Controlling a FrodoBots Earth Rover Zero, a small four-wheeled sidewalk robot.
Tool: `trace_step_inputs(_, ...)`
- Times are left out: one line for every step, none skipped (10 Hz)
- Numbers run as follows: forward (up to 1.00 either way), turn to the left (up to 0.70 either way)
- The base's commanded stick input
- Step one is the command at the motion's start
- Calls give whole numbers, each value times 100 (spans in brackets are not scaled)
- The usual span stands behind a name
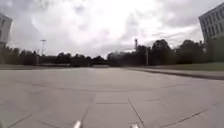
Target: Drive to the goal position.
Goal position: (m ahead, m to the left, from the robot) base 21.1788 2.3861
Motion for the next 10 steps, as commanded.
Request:
trace_step_inputs(100, 0)
trace_step_inputs(100, 0)
trace_step_inputs(100, 0)
trace_step_inputs(100, -9)
trace_step_inputs(100, -23)
trace_step_inputs(100, -34)
trace_step_inputs(100, 0)
trace_step_inputs(100, 0)
trace_step_inputs(100, 0)
trace_step_inputs(100, 0)
